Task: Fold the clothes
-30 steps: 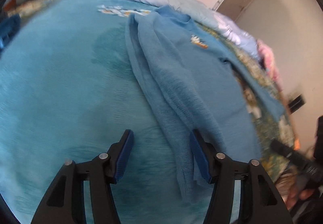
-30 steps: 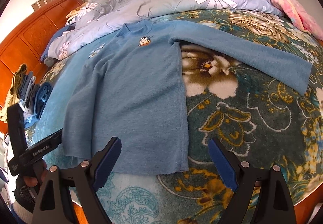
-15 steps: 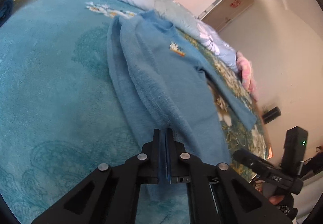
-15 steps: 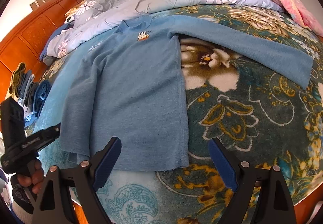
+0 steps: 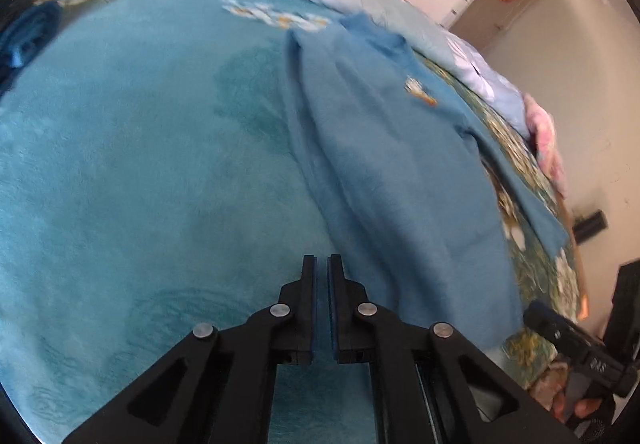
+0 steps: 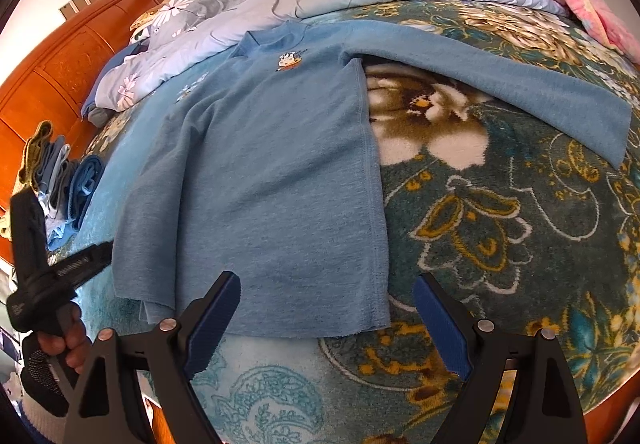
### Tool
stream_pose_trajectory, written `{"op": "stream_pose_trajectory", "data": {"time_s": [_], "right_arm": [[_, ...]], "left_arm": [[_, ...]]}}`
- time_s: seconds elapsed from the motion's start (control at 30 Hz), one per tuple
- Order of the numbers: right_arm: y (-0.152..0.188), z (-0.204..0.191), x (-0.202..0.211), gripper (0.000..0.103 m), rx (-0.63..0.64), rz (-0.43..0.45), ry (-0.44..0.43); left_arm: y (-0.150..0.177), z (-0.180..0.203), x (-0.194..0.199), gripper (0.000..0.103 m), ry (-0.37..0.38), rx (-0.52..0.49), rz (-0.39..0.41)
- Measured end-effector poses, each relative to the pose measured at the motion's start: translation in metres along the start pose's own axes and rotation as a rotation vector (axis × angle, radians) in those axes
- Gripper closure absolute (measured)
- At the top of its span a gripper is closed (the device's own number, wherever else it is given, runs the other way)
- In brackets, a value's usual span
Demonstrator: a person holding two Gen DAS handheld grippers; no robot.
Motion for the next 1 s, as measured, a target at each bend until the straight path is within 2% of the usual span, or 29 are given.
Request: {"op": "stream_pose_trajectory", "data": {"time_s": [0.1,0.27,0.4,0.57,0.7,0.87,1.0], "right_arm": [[0.000,0.001,-0.001,0.013,-0.003,-0.001,0.001],[0.003,0.002,-0.002,0.013,-0.010,-0.006,0.002],[0.006,0.001,-0.005,0.013,-0.015,-0.014,-0.001],[0.007,0.000,-0.006,0.013,-0.013,-0.018,-0.004],[0.005,0.003,-0.006,0.013,-0.018,-0.016,0.000],[-0.002,0.001,-0.008,0.013,-0.025,-0.010,-0.014],[-0.008,-0.011,-0.015,0.013,-0.001,-0.011,-0.034]], "left_arm": [[0.002,0.008,-0.004,0.080,0.041,0.020,-0.011],[0.004,0.019,-0.009,0.072,0.037,0.002,-0.015],[0.004,0.028,-0.013,0.069,0.119,0.068,-0.030],[0.005,0.040,-0.016,0.072,0.152,0.070,-0.015],[0.003,0.049,-0.015,0.091,0.143,0.019,0.004],[-0.005,0.041,-0.003,0.093,0.133,0.032,0.042],[-0.019,0.024,0.017,0.094,0.082,-0.013,0.083]]}}
Point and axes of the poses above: each gripper's, at about its wrist camera, not at the fingertips, and x roughly against the way its jaws point, z to its right, y to its underside, the point moved 7 cm from there along -x, roughly the way its jaws point, and after that the axes turned 13 degrees about z, right-handed, at the moved point
